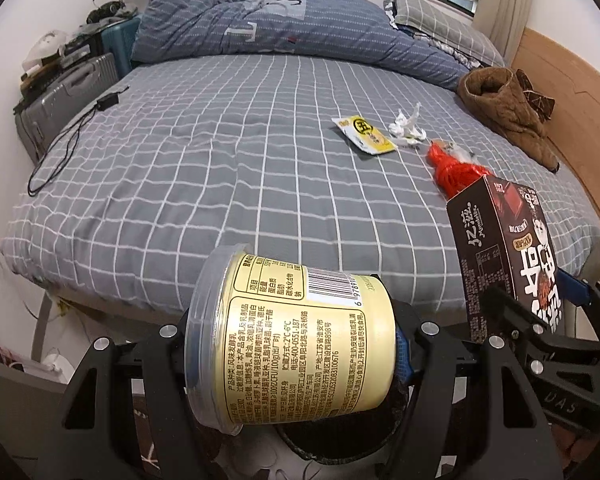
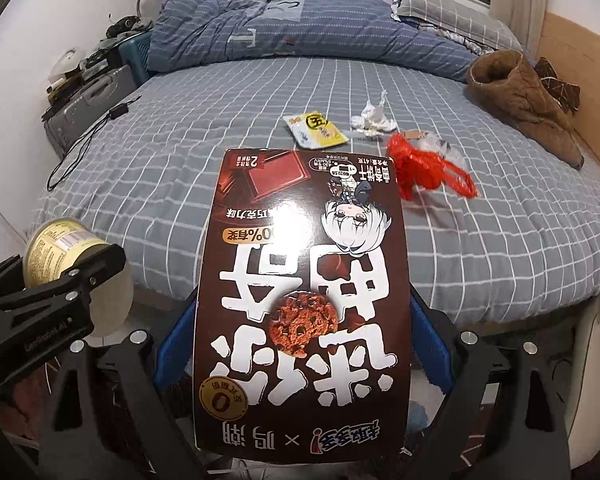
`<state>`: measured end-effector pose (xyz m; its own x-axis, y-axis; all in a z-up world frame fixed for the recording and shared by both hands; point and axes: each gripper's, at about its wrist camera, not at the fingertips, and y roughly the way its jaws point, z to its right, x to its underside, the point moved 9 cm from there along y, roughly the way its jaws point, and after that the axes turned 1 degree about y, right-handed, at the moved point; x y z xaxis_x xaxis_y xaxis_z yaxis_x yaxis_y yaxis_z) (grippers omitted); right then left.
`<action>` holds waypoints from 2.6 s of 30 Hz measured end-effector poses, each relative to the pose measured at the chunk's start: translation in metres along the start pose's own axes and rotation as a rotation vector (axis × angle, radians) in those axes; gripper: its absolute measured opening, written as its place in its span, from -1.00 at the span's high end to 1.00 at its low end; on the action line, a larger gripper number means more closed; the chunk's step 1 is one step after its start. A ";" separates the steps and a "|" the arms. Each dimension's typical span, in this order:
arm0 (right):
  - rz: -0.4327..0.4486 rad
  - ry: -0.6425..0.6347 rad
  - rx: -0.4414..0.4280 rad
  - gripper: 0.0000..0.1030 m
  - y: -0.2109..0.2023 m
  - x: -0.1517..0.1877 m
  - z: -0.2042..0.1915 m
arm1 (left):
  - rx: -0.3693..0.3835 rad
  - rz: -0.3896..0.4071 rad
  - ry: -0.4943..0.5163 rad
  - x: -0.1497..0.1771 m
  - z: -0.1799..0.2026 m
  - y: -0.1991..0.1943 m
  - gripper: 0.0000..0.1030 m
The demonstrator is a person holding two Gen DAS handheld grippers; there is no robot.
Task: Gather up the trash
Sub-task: 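Lift the yellow cup and brown box and carry them toward the bin, then open the right tool over the bin while the left tool drops the yellow cup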
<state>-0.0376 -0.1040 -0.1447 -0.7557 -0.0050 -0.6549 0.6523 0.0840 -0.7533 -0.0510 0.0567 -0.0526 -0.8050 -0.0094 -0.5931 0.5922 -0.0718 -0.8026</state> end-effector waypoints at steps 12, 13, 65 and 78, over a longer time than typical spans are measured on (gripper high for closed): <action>-0.048 0.000 -0.004 -0.71 0.006 0.038 0.001 | 0.013 -0.049 -0.009 0.050 0.004 0.017 -0.28; -0.054 0.002 -0.002 -0.71 0.004 0.038 0.002 | 0.015 -0.056 -0.009 0.055 0.005 0.020 -0.28; -0.264 -0.073 0.016 -0.85 0.057 0.075 0.007 | -0.037 -0.276 0.001 0.165 -0.012 0.148 -0.28; -0.255 0.050 0.092 -0.85 0.033 0.111 0.082 | 0.024 -0.334 0.073 0.180 0.049 0.162 -0.28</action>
<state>-0.0949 -0.1834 -0.2473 -0.8966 0.0354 -0.4415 0.4416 -0.0049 -0.8972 -0.1014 -0.0059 -0.2860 -0.9493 0.0897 -0.3014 0.2945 -0.0820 -0.9521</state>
